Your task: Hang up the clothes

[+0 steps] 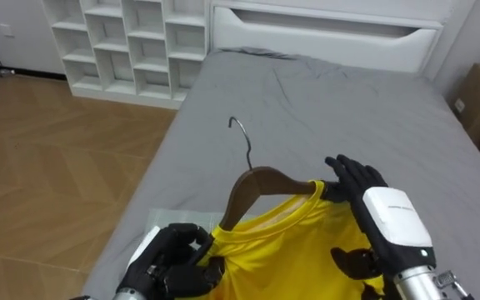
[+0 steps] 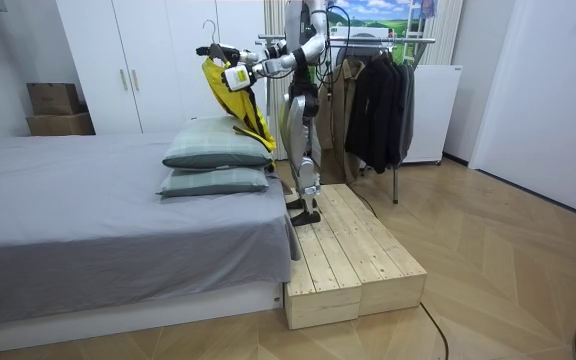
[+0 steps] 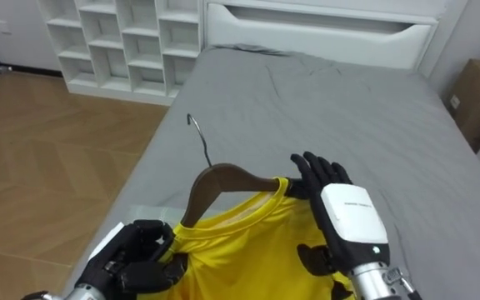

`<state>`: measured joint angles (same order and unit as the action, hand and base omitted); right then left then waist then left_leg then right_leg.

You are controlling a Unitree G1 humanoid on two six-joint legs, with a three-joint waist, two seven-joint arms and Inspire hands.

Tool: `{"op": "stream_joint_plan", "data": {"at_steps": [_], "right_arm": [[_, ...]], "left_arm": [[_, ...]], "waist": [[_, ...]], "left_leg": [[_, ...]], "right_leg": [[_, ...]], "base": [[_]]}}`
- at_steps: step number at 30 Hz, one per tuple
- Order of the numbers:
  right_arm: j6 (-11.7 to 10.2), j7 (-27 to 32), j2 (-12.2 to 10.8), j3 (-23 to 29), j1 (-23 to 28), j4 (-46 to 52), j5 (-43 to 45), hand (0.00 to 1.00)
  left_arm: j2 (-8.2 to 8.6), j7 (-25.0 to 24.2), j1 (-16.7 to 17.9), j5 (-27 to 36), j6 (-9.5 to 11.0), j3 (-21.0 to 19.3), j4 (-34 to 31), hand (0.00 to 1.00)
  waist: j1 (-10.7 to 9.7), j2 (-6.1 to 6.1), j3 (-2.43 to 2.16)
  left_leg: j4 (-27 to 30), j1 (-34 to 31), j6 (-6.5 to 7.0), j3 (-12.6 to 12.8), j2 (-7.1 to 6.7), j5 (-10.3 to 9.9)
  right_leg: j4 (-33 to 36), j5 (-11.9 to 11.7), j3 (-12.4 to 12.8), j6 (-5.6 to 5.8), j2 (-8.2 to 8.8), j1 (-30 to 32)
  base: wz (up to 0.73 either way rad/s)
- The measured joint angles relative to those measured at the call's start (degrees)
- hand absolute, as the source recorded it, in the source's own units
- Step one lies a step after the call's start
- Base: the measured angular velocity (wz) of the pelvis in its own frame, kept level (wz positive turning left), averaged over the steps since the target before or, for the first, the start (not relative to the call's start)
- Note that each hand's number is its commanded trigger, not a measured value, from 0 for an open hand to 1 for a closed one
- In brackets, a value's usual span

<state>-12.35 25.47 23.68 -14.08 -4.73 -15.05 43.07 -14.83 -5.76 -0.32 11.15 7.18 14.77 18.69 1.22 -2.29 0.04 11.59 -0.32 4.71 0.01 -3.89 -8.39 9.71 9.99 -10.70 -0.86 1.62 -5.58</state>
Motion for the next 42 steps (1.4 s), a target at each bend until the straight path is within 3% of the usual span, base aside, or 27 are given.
{"op": "stream_joint_plan", "data": {"at_steps": [4,8,14,23,28,33,37,42], "right_arm": [[0.0,2.1,0.3,0.3,-3.8,0.7,0.0,0.0],[-0.1,3.1,0.7,0.3,-4.1,2.4,0.0,0.0],[0.0,3.5,1.2,0.3,-4.1,2.4,-0.3,0.0],[1.4,4.5,1.3,0.3,-6.6,2.4,0.3,0.0],[2.0,4.3,2.1,0.0,-8.2,2.2,-0.4,0.0],[2.1,4.2,2.6,-0.3,-8.2,2.2,-0.4,0.0],[2.4,0.4,2.6,-0.6,-8.2,2.3,-2.4,0.0],[5.0,-12.6,3.3,-4.9,-8.0,0.3,-17.1,0.0]], "left_arm": [[-0.08,-0.2,0.1,0.0,-0.2,0.0,0.0,1.0],[-0.17,-0.7,0.1,0.0,-0.3,0.0,0.0,1.0],[-0.24,-0.7,0.2,0.0,-0.7,0.0,0.0,1.0],[-0.52,-0.6,0.1,2.4,-0.9,0.0,-0.1,1.0],[-0.89,-0.5,-0.5,2.9,-0.9,0.0,-0.1,1.0],[-1.38,-0.6,-1.6,2.9,-0.9,0.0,-0.1,1.0],[-1.91,-0.5,-1.8,2.9,-0.9,0.0,-0.5,1.0],[-3.41,-0.7,-1.9,2.5,-2.4,0.3,-3.5,1.0]], "waist": [[-0.6,0.43,-0.22],[-0.8,0.39,-0.18],[-0.8,-0.42,0.39],[-0.7,-0.94,0.45],[-0.7,-2.11,0.96],[-0.3,-2.38,0.9],[-0.4,-2.35,0.88],[0.1,-2.14,0.81]], "left_leg": [[-0.1,0.7,-0.05,-0.1,0.09,0.0],[-0.3,0.9,-0.07,-0.1,0.09,0.0],[-0.3,0.7,-0.06,-0.2,0.05,0.0],[0.1,0.0,-0.04,0.3,-0.02,0.0],[0.1,-0.3,-0.06,-0.2,0.04,0.0],[0.2,-0.3,-0.05,-0.3,-0.02,0.0],[0.2,-0.1,-0.04,-0.4,-0.05,0.0],[0.6,0.0,-0.04,-0.9,-0.08,0.0]], "right_leg": [[0.0,0.0,-0.1,0.0,-0.07,-0.6],[0.0,0.0,-0.2,0.0,-0.07,-1.0],[0.0,0.0,-0.3,0.0,-0.03,-0.9],[-0.1,0.0,-0.4,0.04,0.12,0.0],[-0.1,0.0,-0.9,0.04,0.26,0.1],[0.0,0.0,-0.6,0.05,0.17,0.1],[0.1,0.0,-0.6,0.06,0.13,0.0],[0.0,0.0,-1.3,0.06,0.16,-0.4]], "base": [[0.0],[0.0],[0.0],[0.0],[0.02],[-0.01],[0.0],[0.06]]}}
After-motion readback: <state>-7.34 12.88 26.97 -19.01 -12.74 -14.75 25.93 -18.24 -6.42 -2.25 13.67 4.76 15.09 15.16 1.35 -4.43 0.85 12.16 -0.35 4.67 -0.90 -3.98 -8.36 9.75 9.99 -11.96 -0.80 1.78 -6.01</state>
